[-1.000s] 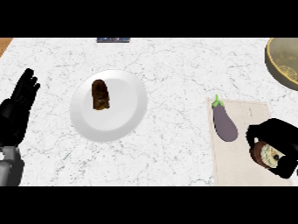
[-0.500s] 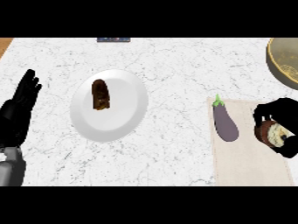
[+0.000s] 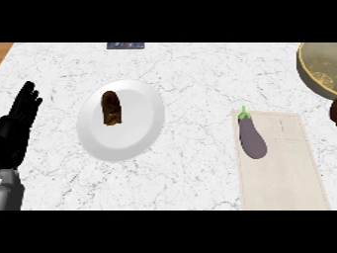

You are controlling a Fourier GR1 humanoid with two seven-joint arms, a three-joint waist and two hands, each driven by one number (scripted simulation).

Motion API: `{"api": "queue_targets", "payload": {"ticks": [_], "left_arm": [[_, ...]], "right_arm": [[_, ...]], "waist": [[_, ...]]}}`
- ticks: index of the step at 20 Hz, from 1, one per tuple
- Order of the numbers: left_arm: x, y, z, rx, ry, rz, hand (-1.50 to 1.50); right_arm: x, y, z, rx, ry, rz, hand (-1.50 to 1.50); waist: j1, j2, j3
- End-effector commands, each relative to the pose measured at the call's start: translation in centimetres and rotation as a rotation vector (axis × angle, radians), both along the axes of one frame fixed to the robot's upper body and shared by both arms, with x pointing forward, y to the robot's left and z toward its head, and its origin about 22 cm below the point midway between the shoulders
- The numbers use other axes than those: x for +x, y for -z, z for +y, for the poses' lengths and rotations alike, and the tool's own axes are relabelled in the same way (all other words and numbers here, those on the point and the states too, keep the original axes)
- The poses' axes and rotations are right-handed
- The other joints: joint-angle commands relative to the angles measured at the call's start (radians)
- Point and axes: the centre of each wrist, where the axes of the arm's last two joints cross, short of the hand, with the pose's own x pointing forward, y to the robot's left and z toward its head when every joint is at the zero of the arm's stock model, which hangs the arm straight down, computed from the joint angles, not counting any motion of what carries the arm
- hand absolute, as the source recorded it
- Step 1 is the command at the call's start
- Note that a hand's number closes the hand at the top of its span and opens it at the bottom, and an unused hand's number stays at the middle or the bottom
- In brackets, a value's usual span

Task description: Pick the cupcake from the placemat and place it in the bowl

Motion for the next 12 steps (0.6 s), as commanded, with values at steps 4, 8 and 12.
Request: {"api": "queue_targets", "payload": {"ticks": [4,8,12], "left_arm": [[-0.4,0.6,0.5,0.003,0.014,0.000,0.00],[0.1,0.3,-0.7,0.008,0.022,-0.007,0.00],[0.0,-1.2,-0.2,0.007,0.026,0.007,0.00]], "right_arm": [[-1.3,-6.5,-4.2,0.187,0.099,-0.100,1.50],[0.7,-8.3,-5.8,0.226,0.153,-0.074,1.50],[3.0,-6.5,-7.4,0.279,0.156,-0.045,1.50]], "waist": [[0.012,0.005,0.000],[0.020,0.008,0.001],[0.028,0.009,0.001]]}}
